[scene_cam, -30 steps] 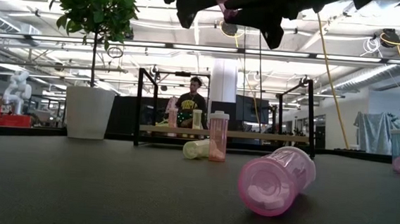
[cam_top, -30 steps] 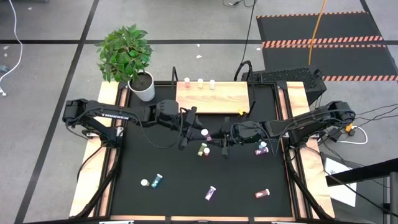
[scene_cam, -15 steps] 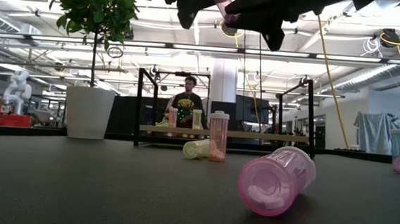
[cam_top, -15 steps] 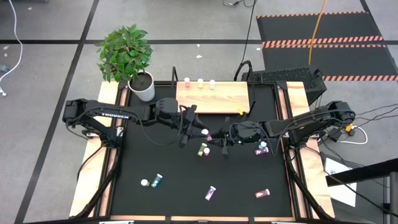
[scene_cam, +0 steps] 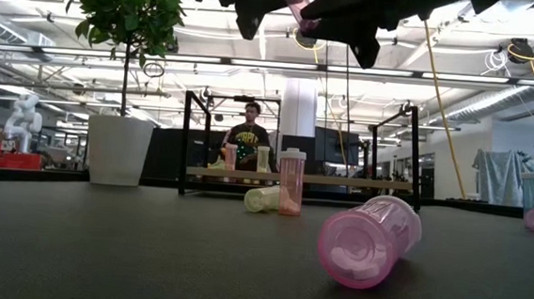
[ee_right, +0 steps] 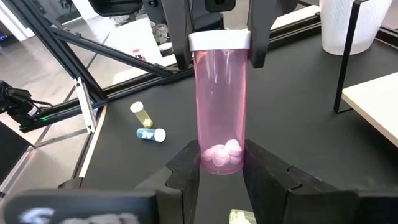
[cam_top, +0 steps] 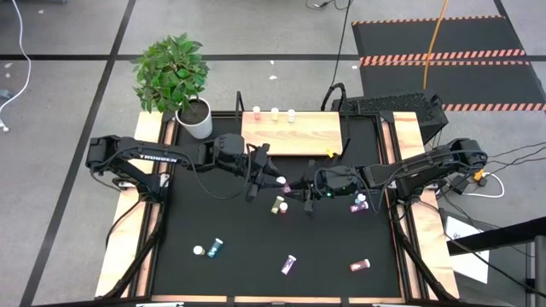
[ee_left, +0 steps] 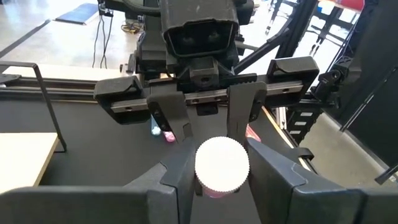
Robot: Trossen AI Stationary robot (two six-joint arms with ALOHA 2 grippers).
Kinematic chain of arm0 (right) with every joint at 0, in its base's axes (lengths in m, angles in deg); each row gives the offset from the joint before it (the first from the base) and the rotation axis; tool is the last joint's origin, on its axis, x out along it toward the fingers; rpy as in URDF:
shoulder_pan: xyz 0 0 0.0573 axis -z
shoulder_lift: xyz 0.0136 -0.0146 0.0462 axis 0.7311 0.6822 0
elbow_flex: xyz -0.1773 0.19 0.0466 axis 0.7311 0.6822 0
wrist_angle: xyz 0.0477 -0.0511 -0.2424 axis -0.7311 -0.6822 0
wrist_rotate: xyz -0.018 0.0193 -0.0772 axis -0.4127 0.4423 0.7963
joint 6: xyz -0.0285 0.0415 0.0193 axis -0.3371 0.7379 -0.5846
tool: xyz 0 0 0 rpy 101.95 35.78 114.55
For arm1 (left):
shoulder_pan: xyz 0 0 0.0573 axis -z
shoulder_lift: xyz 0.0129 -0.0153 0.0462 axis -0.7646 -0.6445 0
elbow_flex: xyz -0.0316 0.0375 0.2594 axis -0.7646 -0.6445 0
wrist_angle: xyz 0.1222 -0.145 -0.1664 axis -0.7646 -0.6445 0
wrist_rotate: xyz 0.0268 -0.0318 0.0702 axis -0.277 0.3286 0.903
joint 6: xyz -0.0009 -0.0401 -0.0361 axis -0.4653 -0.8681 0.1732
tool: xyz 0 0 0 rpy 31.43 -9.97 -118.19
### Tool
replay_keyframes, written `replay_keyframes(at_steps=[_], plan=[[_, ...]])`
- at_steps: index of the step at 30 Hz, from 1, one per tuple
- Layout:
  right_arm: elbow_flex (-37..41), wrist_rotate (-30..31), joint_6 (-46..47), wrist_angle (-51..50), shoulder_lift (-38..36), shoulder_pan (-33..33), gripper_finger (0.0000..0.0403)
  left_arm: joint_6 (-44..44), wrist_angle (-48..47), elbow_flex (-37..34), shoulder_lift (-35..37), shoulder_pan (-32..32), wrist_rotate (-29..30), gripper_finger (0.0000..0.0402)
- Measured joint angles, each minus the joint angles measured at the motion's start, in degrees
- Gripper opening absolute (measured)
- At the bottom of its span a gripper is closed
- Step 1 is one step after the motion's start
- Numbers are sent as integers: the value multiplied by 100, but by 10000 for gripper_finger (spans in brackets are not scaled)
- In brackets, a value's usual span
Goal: Pick and place medicine bottles onto shelf by color
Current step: Put the bottom right violet pill bottle on the shelf
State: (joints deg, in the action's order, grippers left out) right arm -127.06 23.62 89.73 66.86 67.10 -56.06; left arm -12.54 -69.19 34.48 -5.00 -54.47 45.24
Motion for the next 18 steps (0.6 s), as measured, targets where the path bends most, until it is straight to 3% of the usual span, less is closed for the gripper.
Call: replay_keyframes(at_steps=[4,12,18], plan=[[-15,118,6,-290,-8,1,128,10,-8,-2,-2,-88,0,119],[-4,962,117,-1373,-421,50,217,136,-31,1,0,-359,39,119],[-4,1402,358,-2373,-1639,263,236,507,-443,722,-199,-597,1038,119]])
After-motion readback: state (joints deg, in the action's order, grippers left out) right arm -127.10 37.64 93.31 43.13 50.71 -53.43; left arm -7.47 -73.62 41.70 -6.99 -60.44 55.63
